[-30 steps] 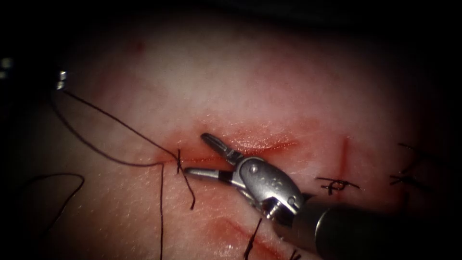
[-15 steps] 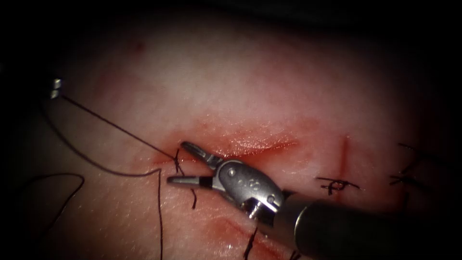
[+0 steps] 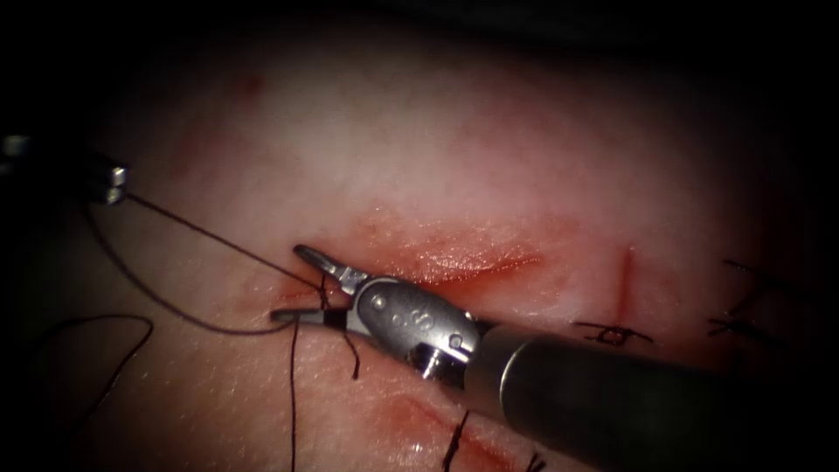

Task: Wound Closure
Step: With the right cutter, snip the long end of suture.

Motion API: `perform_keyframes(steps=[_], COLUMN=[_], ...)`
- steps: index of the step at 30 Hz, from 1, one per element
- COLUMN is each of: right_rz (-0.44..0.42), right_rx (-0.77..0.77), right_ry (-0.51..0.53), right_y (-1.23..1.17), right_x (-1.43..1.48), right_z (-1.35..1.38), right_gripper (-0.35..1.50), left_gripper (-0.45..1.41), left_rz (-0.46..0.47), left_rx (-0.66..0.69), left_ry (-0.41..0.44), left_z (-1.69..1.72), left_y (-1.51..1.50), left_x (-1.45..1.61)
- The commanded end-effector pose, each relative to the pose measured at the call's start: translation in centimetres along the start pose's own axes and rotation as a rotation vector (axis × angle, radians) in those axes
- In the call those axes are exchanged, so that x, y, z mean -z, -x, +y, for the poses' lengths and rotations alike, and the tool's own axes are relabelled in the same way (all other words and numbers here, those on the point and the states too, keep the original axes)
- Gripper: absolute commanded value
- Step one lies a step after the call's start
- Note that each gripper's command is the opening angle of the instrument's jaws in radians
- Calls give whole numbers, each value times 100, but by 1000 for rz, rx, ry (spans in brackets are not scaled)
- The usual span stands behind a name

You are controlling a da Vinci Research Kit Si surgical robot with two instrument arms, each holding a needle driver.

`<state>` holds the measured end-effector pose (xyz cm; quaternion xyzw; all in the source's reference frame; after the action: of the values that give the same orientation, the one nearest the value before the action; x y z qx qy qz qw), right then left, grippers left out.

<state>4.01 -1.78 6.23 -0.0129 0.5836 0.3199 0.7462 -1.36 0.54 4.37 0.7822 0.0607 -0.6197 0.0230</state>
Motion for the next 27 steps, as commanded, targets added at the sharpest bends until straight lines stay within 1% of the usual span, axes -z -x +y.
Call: perform_keyframes(steps=[1,4,11,17,20,22,23,24,25,26,27], right_rz=[3,11,14,16,14,14,11,5,-3,-3,-30], right_rx=[0,3,16,23,24,24,24,24,24,24,23], right_ry=[-2,-22,-20,-19,-21,-21,-22,-24,-29,-29,-41], right_y=[3,4,3,4,4,4,4,4,4,4,5], right_x=[-11,-20,-35,-44,-46,-46,-46,-46,-46,-46,-46], right_z=[-3,-4,-5,-6,-6,-6,-6,-6,-6,-6,-6], right_gripper=[108,92,92,97,92,84,74,54,8,8,-35], left_gripper=[-45,-45,-45,-45,-45,-45,-45,-45,-45,-45,-45], left_rz=[1,0,3,4,4,5,5,5,6,6,6], left_rx=[-3,-3,-10,-12,-19,-19,-20,-20,-20,-20,-20], left_ry=[1,6,11,11,12,12,12,12,12,12,12], left_z=[-6,-3,0,2,3,4,4,4,4,4,5], left_y=[5,2,-4,-5,-5,-5,-5,-5,-5,-5,-6], left_x=[-4,-6,-9,-11,-11,-12,-12,-12,-12,-12,-12])
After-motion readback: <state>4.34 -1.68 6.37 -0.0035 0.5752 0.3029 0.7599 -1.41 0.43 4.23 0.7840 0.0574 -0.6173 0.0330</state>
